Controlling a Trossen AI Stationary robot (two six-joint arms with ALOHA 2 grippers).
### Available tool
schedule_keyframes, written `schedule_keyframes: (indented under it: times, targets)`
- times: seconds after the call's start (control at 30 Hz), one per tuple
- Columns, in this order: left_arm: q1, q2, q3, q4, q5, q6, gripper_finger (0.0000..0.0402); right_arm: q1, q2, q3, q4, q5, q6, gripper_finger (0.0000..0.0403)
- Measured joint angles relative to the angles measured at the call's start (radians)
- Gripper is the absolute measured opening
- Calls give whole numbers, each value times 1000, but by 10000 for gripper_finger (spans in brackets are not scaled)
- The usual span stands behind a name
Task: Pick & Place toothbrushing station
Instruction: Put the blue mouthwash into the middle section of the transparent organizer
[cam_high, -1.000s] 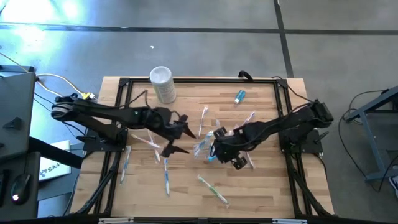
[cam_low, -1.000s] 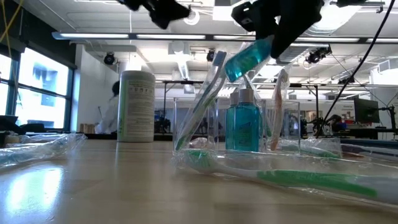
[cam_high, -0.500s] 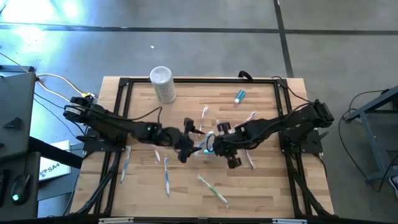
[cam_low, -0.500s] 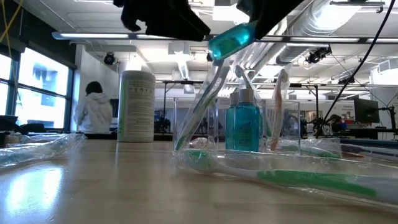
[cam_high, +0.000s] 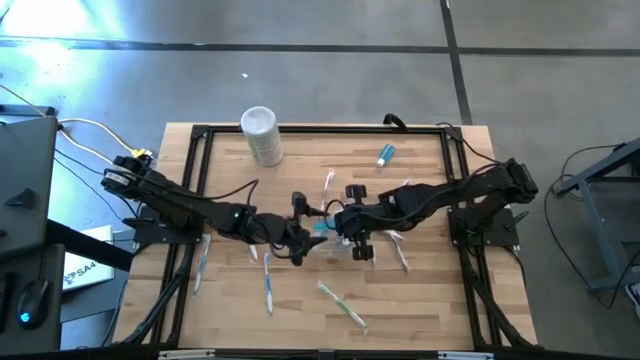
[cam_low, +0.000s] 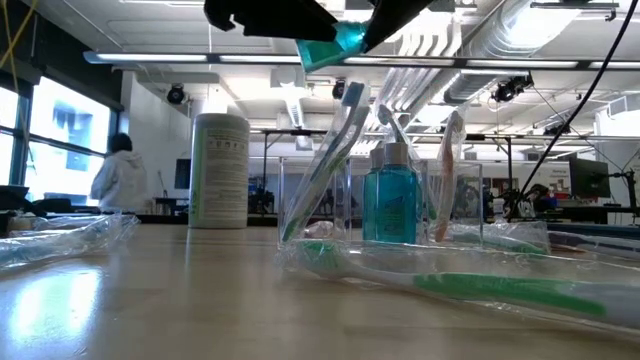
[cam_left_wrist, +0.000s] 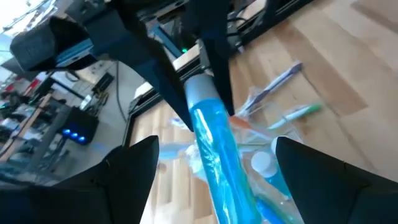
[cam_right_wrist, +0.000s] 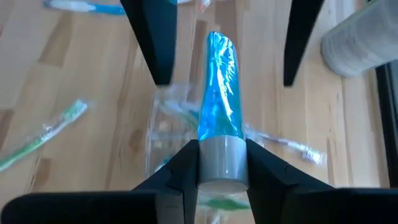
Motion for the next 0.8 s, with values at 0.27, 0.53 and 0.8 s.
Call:
schedule_keyframes:
  times: [0.27, 0.53, 0.8]
  targets:
    - [0, 0, 0, -13, -4, -30, 309, 0, -8, 0, 22, -1, -3, 95]
    - [0, 0, 0, -15, -7, -30, 194, 4, -7, 0, 21, -3, -4, 96]
    - [1, -1, 0, -19, -19, -42, 37, 3, -7, 0, 21, 14, 7, 96]
